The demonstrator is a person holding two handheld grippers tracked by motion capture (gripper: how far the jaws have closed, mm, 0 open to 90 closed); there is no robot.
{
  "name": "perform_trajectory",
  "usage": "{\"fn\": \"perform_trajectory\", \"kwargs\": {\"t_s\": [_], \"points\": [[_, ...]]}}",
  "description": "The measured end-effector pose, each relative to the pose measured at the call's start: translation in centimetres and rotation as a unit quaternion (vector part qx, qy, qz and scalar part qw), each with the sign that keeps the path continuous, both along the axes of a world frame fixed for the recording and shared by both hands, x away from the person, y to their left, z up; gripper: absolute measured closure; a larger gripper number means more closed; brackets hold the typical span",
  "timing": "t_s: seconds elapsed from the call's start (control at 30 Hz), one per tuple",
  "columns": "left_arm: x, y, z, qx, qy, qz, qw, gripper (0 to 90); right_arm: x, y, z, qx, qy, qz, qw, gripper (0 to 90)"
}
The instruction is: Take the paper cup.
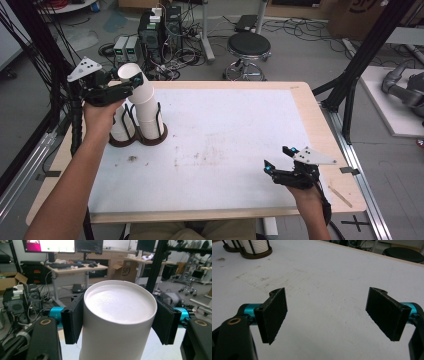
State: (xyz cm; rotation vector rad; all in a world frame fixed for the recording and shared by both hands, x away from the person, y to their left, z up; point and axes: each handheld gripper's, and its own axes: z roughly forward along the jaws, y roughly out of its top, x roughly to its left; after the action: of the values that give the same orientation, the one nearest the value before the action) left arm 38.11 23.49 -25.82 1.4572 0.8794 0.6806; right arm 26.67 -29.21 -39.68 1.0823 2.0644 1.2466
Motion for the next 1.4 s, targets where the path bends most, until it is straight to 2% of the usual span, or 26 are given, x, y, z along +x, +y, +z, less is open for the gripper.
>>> {"fn": "perform_trajectory", "kwargs": {"t_s": [0.13,0.27,0.4,0.43,0.47,0.5,0.53,0.67,0.83,0.87,0.93,0.97,1.03,1.13,1.27,1.4], "points": [[-0.7,0.0,0.6,-0.010,-0.011,-0.016,0.9998,33.5,0.0,0.0,0.0,0.001,0.001,0.000,1.0000,18.1],[-1.6,-0.5,1.0,-0.022,-0.017,-0.057,0.9980,33.5,0.0,0.1,0.1,0.003,-0.001,0.001,1.0000,18.1],[-2.3,-1.7,0.9,-0.025,-0.020,-0.101,0.9944,33.5,-0.1,0.4,0.1,0.003,0.000,0.008,1.0000,18.0],[-2.7,-2.5,0.5,-0.021,-0.019,-0.124,0.9918,33.5,0.0,0.4,0.1,0.003,-0.001,0.011,0.9999,18.0],[-2.7,-2.5,0.5,-0.021,-0.019,-0.124,0.9918,33.5,0.0,0.5,0.1,0.004,-0.002,0.013,0.9999,18.0],[-3.0,-3.2,0.0,-0.015,-0.017,-0.142,0.9896,33.5,0.0,0.5,0.1,0.004,-0.001,0.016,0.9999,18.1],[-3.0,-3.2,0.0,-0.015,-0.017,-0.142,0.9896,33.5,0.0,0.5,0.1,0.004,-0.001,0.016,0.9999,18.1],[-3.7,-4.6,-1.7,-0.013,-0.010,-0.178,0.9839,33.5,0.1,0.9,0.0,0.008,0.003,0.027,0.9996,18.0],[-4.7,-5.9,-3.7,-0.011,-0.012,-0.212,0.9771,33.5,0.3,1.7,0.1,0.016,0.005,0.051,0.9986,18.0],[-5.0,-6.3,-4.4,-0.005,-0.014,-0.224,0.9745,33.5,0.3,1.9,0.1,0.018,0.007,0.056,0.9983,17.9],[-5.3,-6.6,-5.3,-0.010,-0.013,-0.233,0.9723,33.5,0.3,2.2,0.3,0.019,0.004,0.063,0.9978,18.0],[-5.3,-6.6,-5.3,-0.010,-0.013,-0.233,0.9723,33.5,0.4,2.4,0.3,0.020,0.004,0.065,0.9976,17.9],[-5.5,-6.8,-6.2,-0.015,-0.008,-0.246,0.9691,33.5,0.4,2.8,0.4,0.022,0.004,0.074,0.9970,18.0],[-5.9,-7.0,-7.5,-0.015,-0.003,-0.259,0.9658,33.5,0.4,3.3,0.4,0.021,0.008,0.083,0.9963,18.0],[-6.5,-7.2,-8.8,-0.015,0.003,-0.270,0.9629,33.5,0.7,4.4,0.4,0.015,0.008,0.103,0.9946,18.0],[-7.0,-7.4,-9.4,-0.018,0.010,-0.272,0.9620,33.4,0.5,4.9,0.5,0.016,0.009,0.111,0.9936,18.0]]}}
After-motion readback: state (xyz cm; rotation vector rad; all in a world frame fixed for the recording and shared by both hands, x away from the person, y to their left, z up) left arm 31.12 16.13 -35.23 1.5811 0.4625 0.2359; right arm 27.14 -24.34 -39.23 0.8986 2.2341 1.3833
